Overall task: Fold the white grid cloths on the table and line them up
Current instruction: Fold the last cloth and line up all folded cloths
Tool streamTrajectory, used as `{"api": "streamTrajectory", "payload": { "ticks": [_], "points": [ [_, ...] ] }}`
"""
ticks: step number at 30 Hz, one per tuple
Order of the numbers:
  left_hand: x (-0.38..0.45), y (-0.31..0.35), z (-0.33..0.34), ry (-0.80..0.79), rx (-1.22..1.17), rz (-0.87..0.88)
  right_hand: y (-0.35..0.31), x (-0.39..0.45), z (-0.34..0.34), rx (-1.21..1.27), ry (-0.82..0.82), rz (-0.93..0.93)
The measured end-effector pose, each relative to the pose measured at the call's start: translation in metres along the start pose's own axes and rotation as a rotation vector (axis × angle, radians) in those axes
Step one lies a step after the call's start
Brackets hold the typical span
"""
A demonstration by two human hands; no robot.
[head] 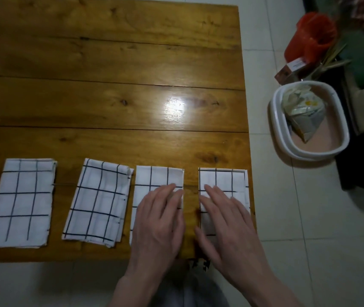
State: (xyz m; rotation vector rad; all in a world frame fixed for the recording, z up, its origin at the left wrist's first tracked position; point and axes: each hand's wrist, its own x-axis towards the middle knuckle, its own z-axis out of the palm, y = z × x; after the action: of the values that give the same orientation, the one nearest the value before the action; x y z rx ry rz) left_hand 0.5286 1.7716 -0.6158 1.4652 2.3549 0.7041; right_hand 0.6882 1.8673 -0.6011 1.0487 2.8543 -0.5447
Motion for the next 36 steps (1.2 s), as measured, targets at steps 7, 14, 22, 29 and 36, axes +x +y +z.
{"api": "streamTrajectory", "payload": {
  "ticks": [7,14,22,29,36],
  "points": [
    [-0.015,-0.049,-0.016,-0.015,0.135,-0.040,-0.052,0.023,0.030,-0.058,-0.042,-0.111],
    [-0.023,-0.053,-0.010,-0.028,0.150,-0.042,-0.060,0.032,0.046,-0.135,-0.098,-0.090],
    [-0.023,-0.042,-0.002,-0.040,0.164,-0.002,-0.042,0.025,0.041,-0.174,-0.091,-0.102],
    [-0.011,-0.043,0.002,-0.035,0.169,0.011,-0.031,0.037,0.037,-0.167,-0.113,-0.078],
    [-0.017,-0.045,0.001,-0.048,0.184,0.007,-0.038,0.035,0.042,-0.135,-0.099,-0.069]
  ]
}}
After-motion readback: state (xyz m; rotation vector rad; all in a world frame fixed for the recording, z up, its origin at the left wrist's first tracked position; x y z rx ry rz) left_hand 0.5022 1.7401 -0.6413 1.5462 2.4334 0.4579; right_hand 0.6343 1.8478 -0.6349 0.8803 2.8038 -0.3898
